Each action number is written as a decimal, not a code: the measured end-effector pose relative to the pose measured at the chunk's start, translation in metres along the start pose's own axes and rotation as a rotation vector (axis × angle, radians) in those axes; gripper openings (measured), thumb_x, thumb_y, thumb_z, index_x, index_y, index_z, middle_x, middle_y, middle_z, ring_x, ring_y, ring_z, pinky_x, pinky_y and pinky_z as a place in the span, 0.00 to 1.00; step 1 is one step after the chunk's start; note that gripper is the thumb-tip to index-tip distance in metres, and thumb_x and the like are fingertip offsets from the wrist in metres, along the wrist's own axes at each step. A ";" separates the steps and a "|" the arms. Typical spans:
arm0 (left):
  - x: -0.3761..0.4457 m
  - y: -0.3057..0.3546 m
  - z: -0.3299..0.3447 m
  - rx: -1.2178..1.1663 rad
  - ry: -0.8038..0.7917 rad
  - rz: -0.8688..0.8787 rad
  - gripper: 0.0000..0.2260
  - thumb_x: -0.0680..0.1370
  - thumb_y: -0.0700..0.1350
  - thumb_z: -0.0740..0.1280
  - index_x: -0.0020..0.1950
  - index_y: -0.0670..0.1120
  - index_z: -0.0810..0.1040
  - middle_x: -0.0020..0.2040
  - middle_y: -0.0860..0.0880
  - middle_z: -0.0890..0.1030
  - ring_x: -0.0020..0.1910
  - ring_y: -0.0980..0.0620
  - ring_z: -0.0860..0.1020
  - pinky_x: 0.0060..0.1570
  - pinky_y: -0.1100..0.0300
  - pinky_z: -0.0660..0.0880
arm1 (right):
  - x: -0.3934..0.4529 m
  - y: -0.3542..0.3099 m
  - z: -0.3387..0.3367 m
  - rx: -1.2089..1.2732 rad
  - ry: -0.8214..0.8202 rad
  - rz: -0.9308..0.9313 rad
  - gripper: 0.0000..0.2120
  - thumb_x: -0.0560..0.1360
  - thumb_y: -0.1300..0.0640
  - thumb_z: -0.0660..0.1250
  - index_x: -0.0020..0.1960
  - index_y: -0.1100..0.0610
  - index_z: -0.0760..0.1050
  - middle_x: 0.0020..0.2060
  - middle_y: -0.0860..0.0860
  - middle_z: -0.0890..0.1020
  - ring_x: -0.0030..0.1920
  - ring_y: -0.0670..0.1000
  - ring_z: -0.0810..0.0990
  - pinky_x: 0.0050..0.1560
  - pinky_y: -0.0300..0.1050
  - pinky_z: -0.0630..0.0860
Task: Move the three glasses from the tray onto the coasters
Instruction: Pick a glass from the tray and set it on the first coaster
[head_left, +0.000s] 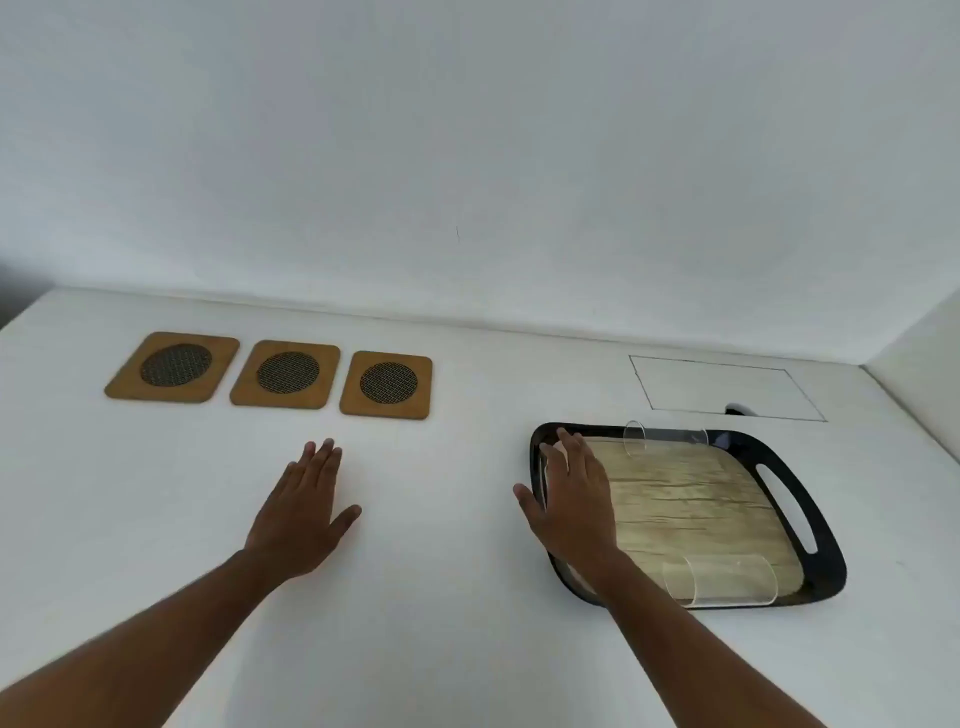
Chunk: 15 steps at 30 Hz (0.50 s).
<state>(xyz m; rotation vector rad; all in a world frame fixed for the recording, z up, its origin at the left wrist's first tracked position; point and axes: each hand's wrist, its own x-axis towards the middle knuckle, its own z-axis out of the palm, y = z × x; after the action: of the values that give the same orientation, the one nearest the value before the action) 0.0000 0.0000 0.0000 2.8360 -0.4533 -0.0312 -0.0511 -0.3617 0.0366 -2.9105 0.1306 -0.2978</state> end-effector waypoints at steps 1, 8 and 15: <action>-0.003 0.001 0.003 -0.014 -0.018 -0.027 0.38 0.81 0.60 0.60 0.81 0.41 0.48 0.82 0.43 0.50 0.81 0.45 0.45 0.78 0.49 0.49 | -0.004 0.006 0.000 0.009 -0.025 0.020 0.33 0.76 0.35 0.61 0.74 0.55 0.71 0.80 0.56 0.67 0.82 0.60 0.61 0.79 0.61 0.63; -0.017 0.006 0.021 -0.040 -0.107 -0.106 0.38 0.80 0.66 0.49 0.81 0.42 0.45 0.82 0.45 0.44 0.80 0.47 0.43 0.77 0.50 0.46 | -0.026 0.040 0.000 0.106 0.007 0.113 0.32 0.78 0.34 0.60 0.76 0.49 0.66 0.80 0.53 0.64 0.78 0.58 0.65 0.75 0.58 0.67; -0.023 0.002 0.032 -0.007 -0.098 -0.101 0.39 0.76 0.68 0.38 0.81 0.46 0.41 0.82 0.48 0.41 0.80 0.49 0.39 0.78 0.50 0.44 | -0.039 0.042 0.000 0.208 -0.086 0.230 0.32 0.75 0.32 0.62 0.78 0.35 0.63 0.69 0.55 0.73 0.66 0.57 0.75 0.60 0.56 0.77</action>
<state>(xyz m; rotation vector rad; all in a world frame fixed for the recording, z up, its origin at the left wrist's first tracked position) -0.0245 -0.0026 -0.0306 2.8568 -0.3288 -0.1920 -0.0921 -0.3986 0.0197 -2.6641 0.3917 -0.1381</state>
